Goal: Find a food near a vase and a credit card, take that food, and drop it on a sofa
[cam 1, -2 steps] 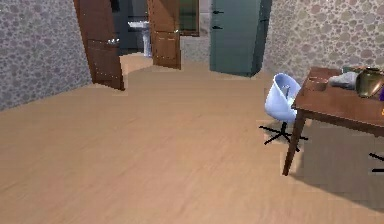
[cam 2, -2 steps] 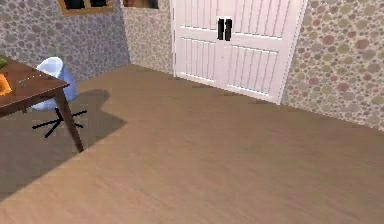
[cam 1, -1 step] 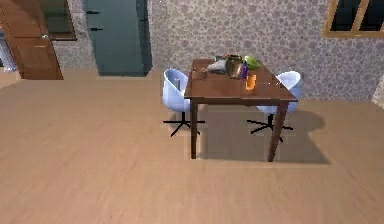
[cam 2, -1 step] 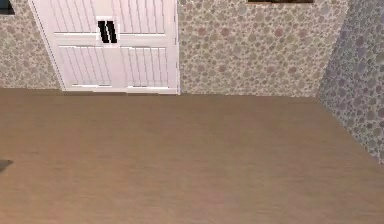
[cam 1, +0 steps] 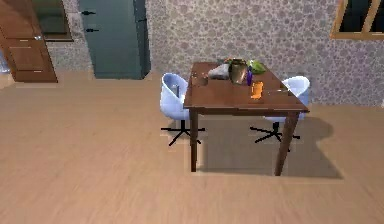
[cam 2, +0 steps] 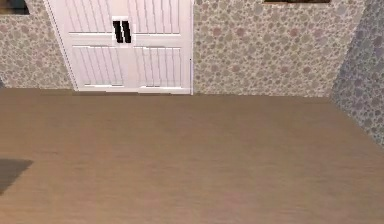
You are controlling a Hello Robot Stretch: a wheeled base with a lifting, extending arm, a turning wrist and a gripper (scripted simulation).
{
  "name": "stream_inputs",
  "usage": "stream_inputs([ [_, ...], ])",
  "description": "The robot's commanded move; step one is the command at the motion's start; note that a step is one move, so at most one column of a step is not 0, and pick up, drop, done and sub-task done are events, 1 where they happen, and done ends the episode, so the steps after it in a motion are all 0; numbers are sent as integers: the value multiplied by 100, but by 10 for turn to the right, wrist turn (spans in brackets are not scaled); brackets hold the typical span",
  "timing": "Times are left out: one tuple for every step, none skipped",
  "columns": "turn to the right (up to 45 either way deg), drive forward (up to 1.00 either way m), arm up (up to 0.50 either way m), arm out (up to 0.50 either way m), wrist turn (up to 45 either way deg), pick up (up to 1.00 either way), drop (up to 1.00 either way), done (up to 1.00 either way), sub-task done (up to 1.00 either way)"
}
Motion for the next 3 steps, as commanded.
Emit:
stream_inputs([
  [0, 100, 0, 0, 0, 0, 0, 0, 0],
  [-450, 0, 0, 0, 0, 0, 0, 0, 0],
  [-150, 0, 0, 0, 0, 0, 0, 0, 0],
])
